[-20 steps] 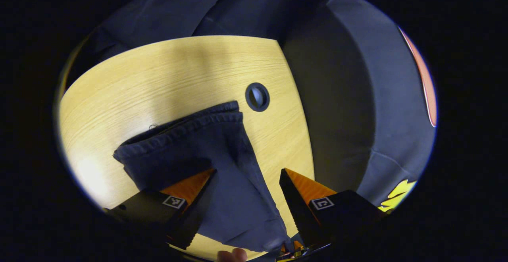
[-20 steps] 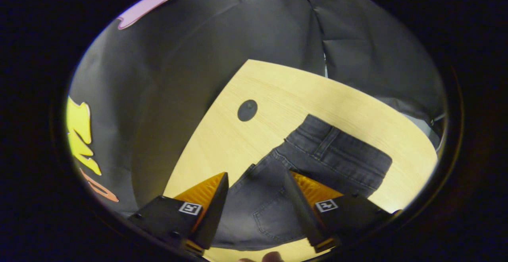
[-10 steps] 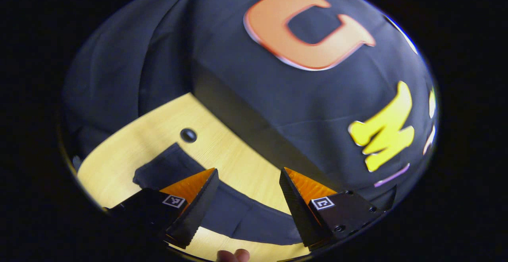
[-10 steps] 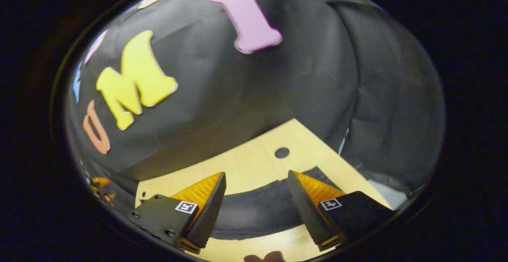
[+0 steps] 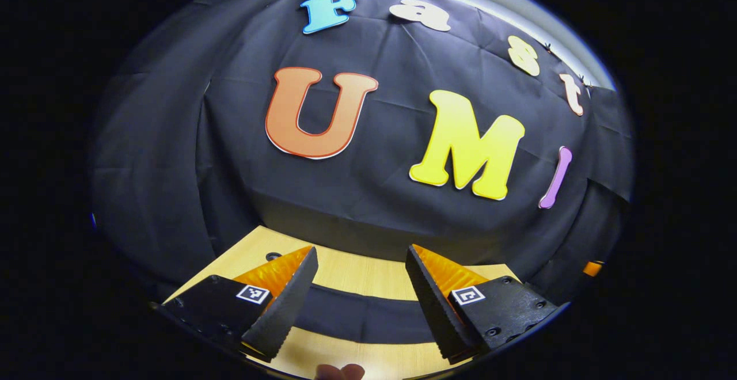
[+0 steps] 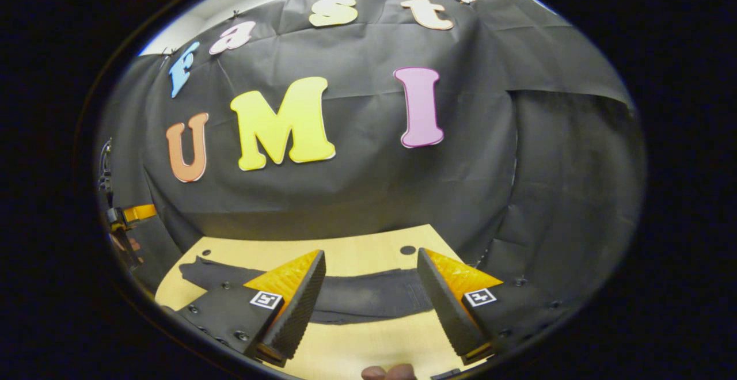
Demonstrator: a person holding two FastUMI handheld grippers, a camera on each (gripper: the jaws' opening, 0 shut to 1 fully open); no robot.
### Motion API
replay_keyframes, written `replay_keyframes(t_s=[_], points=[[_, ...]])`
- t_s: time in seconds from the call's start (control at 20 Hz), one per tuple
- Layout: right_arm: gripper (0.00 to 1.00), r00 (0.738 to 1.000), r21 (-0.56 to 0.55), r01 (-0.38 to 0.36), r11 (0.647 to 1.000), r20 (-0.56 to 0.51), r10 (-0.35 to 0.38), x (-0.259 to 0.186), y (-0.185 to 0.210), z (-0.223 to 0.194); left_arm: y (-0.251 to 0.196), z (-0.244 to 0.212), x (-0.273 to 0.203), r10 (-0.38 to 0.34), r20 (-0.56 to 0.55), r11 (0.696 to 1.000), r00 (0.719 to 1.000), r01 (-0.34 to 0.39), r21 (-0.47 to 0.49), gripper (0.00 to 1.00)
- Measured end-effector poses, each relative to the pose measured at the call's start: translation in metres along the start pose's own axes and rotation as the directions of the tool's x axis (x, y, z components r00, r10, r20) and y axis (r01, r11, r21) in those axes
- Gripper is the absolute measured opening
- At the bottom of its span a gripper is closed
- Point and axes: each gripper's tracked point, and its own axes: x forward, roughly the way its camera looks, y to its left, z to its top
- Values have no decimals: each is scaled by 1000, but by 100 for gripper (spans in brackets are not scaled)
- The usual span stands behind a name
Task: Grasp the waist and the cuffs of the jeans and fold them to make the two legs overlap; first hold the waist and fold one-third of the jeans toward the cuffs, then hold the cuffs and fold the remaining one-third in the same direction to finish folding.
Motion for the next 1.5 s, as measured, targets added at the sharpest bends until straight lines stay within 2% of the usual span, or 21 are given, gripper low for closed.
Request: replay_keyframes(t_s=[0.15,0.25,0.35,0.4,0.55,0.7,0.85,0.95,1.0,1.05,1.15,1.2,1.25,1.3,1.35,1.4,1.45,1.5], points=[[99,999,-17,37,999,-13,-38,-14,-13,-19,-9,-19,-14,-1,-13,999,1000,2,47,99],[98,998,-23,56,998,-25,-57,-12,-24,-29,-17,-20,-15,-5,-13,999,1000,5,32,100],[98,993,14,110,994,-35,-109,-4,-44,-38,-17,-18,-26,6,-11,1000,1000,-5,21,99],[96,992,45,119,992,-37,-117,5,-50,-41,-18,-16,-29,6,-8,1000,1000,-6,20,98],[98,987,99,151,983,-73,-145,35,-76,-65,-15,-12,-29,44,-10,998,999,-44,48,99],[98,980,116,176,978,-111,-163,77,-104,-94,-17,-14,-31,78,-26,993,997,-75,87,98],[98,966,131,205,970,-185,-179,123,-137,-132,-22,-18,-30,122,-54,990,991,-118,82,98],[98,955,142,219,965,-233,-182,155,-156,-158,-28,-19,-28,135,-57,987,989,-129,91,99],[94,950,150,223,963,-255,-180,167,-163,-167,-29,-20,-27,144,-63,986,988,-137,100,99],[99,945,149,226,963,-274,-179,180,-169,-175,-29,-21,-26,155,-68,984,986,-148,102,99],[99,937,114,223,968,-299,-181,201,-179,-188,-32,-22,-27,168,-80,983,983,-161,86,98],[94,936,122,219,968,-305,-173,208,-177,-193,-32,-24,-28,179,-84,981,980,-172,88,98],[94,933,131,224,966,-316,-174,215,-178,-197,-32,-24,-27,189,-85,979,978,-181,92,98],[99,927,135,230,964,-332,-174,220,-183,-204,-31,-26,-26,195,-89,978,977,-187,92,99],[94,919,142,231,963,-356,-168,224,-187,-214,-30,-27,-25,200,-92,977,975,-193,88,98],[99,917,169,227,959,-368,-152,227,-187,-221,-30,-29,-25,206,-100,977,973,-199,84,99],[99,920,196,225,954,-364,-142,229,-186,-223,-30,-32,-24,208,-104,977,973,-201,78,98],[93,920,204,226,952,-365,-141,228,-186,-225,-30,-33,-22,212,-111,976,971,-205,71,99]])
